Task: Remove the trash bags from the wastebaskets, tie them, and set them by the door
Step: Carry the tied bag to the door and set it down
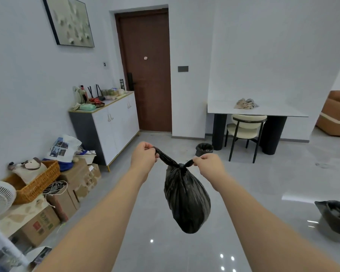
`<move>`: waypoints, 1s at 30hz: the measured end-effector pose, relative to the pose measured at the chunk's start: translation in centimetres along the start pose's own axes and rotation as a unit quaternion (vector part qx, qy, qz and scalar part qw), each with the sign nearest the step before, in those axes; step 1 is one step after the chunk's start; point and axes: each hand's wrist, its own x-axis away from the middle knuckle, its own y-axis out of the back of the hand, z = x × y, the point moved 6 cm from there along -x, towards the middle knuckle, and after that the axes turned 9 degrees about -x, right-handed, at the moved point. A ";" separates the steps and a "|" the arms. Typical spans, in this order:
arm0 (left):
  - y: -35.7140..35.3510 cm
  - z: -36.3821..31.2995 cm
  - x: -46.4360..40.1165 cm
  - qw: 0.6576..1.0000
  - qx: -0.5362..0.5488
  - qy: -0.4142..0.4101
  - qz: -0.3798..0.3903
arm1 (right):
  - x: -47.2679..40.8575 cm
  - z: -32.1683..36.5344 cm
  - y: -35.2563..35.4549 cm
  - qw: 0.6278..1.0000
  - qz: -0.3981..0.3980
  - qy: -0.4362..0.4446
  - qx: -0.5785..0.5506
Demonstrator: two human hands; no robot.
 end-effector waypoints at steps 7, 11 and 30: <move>-3.8 -1.5 -7.8 1.000 -0.004 -0.006 0.021 | -9.7 0.6 0.4 0.999 0.012 0.012 0.042; -5.3 -1.2 -15.4 0.999 -0.023 -0.004 0.030 | -17.2 1.5 -2.4 0.997 0.035 0.003 0.074; -23.6 -7.3 -60.8 0.994 -0.048 -0.024 0.094 | -63.6 5.6 -7.5 0.998 0.014 -0.006 0.060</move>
